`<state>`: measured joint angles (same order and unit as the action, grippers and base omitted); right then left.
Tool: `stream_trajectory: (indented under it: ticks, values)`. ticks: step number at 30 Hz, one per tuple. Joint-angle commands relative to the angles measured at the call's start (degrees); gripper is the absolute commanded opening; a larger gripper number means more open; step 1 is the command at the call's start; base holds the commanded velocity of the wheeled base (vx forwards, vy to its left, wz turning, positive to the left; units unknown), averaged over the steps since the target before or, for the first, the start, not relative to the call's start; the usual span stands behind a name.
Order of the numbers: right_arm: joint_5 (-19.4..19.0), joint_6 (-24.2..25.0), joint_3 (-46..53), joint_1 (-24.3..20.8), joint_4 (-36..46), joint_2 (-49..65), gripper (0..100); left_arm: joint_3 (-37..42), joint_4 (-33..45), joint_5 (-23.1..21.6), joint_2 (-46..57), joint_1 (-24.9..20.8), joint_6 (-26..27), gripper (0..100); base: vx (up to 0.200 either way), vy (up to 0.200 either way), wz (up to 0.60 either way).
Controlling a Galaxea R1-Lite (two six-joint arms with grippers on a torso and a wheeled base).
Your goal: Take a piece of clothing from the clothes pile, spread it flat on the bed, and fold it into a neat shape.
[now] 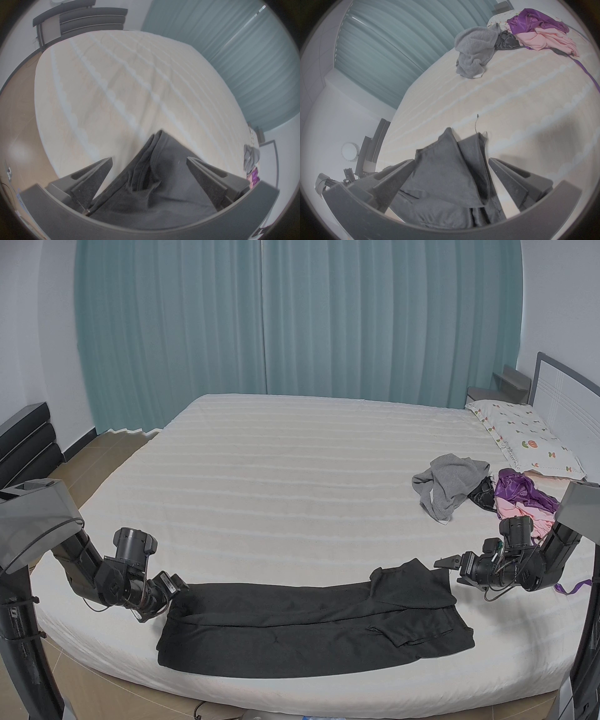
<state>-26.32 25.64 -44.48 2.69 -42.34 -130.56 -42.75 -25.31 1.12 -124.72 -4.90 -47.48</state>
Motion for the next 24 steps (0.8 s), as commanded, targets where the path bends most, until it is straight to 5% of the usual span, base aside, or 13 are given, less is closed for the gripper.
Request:
stream_trajectory:
  ticks: [1,19,20,24]
  values:
    - [0.0,1.6,-2.6,-0.2,0.0,-1.2,100,-3.5,0.3,-0.1,0.2,1.6,-1.3,100,0.0,0.0,0.0]
    - [1.5,3.2,-8.3,-0.6,0.1,-7.7,100,-12.2,-0.4,2.2,-9.8,-0.5,-0.1,100,0.0,0.0,0.0]
    - [1.5,3.2,-8.4,-0.5,0.1,-7.9,100,-12.2,-0.4,2.9,-10.0,-0.5,-0.1,0,0.0,0.0,0.0]
    - [1.5,3.2,-9.2,-0.3,0.1,-9.1,100,-12.1,-0.4,4.7,-10.1,-0.5,-0.4,0,0.0,0.0,0.0]
